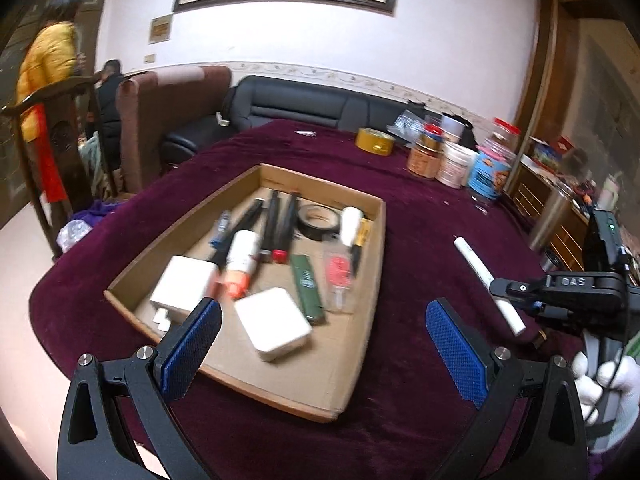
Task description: Organize rigid objects
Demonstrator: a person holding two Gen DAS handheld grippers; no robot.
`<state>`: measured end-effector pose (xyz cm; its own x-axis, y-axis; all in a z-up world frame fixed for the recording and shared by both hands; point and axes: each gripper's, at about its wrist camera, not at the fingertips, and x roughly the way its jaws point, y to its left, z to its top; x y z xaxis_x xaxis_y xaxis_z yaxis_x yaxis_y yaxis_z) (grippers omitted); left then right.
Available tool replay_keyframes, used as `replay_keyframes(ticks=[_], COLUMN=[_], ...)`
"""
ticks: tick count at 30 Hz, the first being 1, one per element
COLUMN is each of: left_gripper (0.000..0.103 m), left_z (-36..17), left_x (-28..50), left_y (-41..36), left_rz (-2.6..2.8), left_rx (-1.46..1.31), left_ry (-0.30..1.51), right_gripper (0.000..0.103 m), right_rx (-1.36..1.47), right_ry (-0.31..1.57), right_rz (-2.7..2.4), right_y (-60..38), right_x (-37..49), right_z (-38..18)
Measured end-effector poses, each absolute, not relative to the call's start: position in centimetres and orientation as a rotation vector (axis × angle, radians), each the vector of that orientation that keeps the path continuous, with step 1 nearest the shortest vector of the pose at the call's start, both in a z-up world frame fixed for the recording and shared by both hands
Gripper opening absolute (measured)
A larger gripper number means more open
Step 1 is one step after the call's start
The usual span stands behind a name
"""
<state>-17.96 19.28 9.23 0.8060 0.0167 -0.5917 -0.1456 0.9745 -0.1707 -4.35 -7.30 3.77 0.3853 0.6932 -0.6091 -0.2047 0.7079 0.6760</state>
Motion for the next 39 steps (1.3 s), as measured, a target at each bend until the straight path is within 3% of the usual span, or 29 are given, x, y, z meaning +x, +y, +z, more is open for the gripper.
replay_keyframes(ticks=[14, 25, 29, 39], left_gripper=[0.101, 0.101, 0.101, 0.101], left_z=[8.1, 6.8, 6.8, 7.6], left_x=[-19.7, -19.8, -19.7, -19.9], left_y=[29.1, 31.1, 31.1, 30.0], left_rz=[0.277, 0.283, 0.283, 0.282], left_rx=[-0.337, -0.368, -0.363, -0.329], left_ry=[0.594, 0.609, 0.610, 0.603], right_gripper=[0.012, 0.014, 0.024, 0.026], right_rx=[0.360, 0.198, 0.137, 0.068], right_ry=[1.172, 1.101, 1.063, 0.934], right_rz=[0.744, 0.573, 0.555, 0.563], right_y=[8.7, 11.9, 12.1, 10.6], right_x=[-5.3, -3.8, -4.3, -6.9], right_z=[2.8, 2.5, 3.5, 6.1])
